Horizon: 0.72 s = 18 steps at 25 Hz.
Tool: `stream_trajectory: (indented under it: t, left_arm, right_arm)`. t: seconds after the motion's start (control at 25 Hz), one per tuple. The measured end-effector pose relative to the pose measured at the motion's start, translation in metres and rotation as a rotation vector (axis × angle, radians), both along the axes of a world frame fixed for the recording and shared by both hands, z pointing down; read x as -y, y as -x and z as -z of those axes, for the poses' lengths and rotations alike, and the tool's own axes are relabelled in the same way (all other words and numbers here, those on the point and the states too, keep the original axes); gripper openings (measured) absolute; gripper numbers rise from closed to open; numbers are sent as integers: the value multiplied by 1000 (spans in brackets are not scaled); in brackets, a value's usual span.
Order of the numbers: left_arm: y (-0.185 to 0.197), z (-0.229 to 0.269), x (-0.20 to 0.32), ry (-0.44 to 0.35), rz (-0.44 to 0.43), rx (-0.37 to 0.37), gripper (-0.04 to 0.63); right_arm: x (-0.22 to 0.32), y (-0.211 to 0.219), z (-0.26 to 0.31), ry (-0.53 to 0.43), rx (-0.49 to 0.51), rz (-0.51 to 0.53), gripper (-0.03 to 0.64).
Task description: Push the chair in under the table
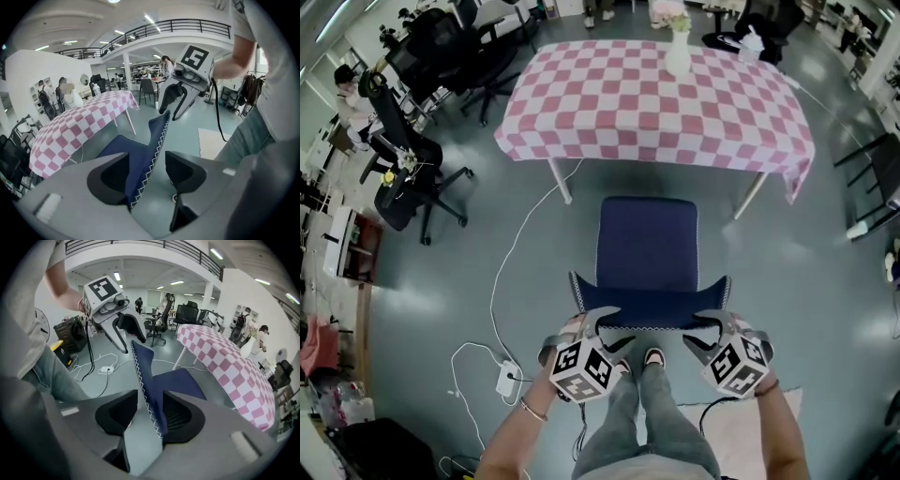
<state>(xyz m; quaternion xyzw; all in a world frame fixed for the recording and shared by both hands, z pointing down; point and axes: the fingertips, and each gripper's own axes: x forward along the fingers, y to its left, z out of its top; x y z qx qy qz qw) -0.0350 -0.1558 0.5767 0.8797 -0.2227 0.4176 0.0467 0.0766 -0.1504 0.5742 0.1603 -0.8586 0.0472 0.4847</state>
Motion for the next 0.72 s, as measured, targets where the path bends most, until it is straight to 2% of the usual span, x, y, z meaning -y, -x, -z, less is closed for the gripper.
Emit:
stream_trajectory:
  t: [0.12,0.2,0.28,0.44,0.72]
  left_arm:
    - [-2,-15,1,1,-59,57,230]
    - [-5,-20,2,12,-74,69,159]
    - [-6,-21,3,26,-86,75,149]
    - [-6,-21,3,40,-113,92,126]
    - [-16,-20,10,78,-124,98,121]
  right_arm:
    - [5,-3,-10,-8,-75,4,150]
    - [6,-4,-17,5,-122,9,149]
    - [7,-4,-21,33,-146,12,141]
    - [8,-2,-21,85,-129,8,137]
    - [18,-11,-21,62,-118,-7,129]
